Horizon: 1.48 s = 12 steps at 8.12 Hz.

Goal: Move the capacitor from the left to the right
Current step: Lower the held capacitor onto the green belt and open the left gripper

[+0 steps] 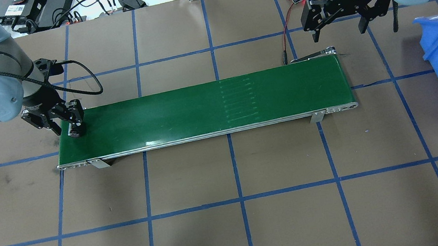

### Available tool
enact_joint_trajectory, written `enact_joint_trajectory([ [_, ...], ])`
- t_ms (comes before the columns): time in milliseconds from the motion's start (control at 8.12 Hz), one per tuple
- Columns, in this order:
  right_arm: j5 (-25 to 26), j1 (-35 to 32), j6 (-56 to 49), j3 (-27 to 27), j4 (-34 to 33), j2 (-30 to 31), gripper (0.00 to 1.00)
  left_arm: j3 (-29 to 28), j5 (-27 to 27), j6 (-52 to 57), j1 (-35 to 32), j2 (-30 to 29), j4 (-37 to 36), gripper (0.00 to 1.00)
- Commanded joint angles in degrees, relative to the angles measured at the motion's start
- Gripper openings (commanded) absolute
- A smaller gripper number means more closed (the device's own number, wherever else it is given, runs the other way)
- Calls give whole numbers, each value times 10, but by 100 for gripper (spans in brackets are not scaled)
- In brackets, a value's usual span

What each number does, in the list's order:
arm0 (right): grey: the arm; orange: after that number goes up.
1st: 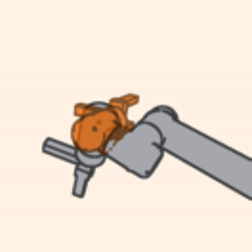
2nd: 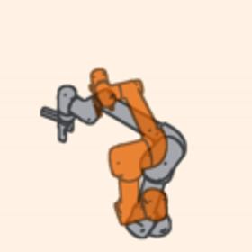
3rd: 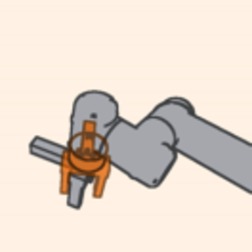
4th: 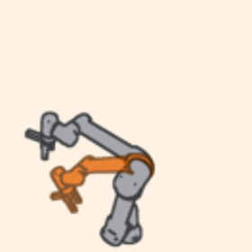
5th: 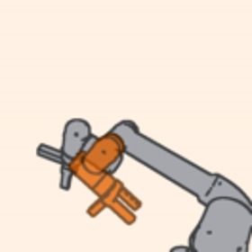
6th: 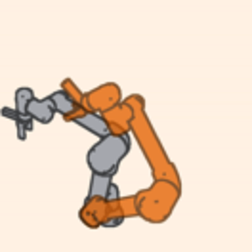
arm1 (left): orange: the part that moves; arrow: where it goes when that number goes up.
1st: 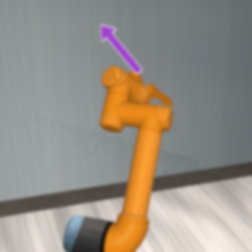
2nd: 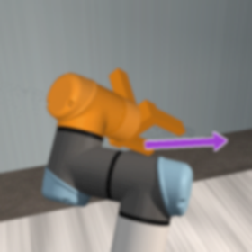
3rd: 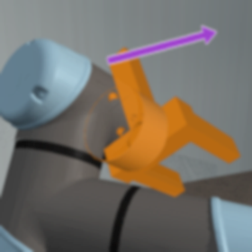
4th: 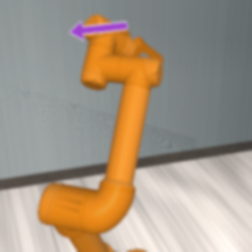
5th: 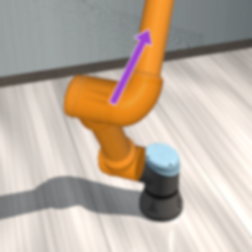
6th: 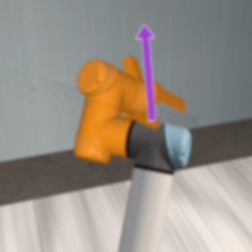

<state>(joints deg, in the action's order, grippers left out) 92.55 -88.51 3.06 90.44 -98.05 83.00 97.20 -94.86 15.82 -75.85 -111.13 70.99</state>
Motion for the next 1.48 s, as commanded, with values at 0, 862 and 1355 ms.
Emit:
enact_joint_trajectory([
  [0,0,0,-1,0,1,0,100,-1,-4,1,0,-2,-2,81],
  [862,0,0,-4,0,-1,1,100,-4,-17,-21,0,7,4,94],
  [1355,-1,0,-5,0,-1,1,100,-33,-32,-17,5,25,6,100],
])
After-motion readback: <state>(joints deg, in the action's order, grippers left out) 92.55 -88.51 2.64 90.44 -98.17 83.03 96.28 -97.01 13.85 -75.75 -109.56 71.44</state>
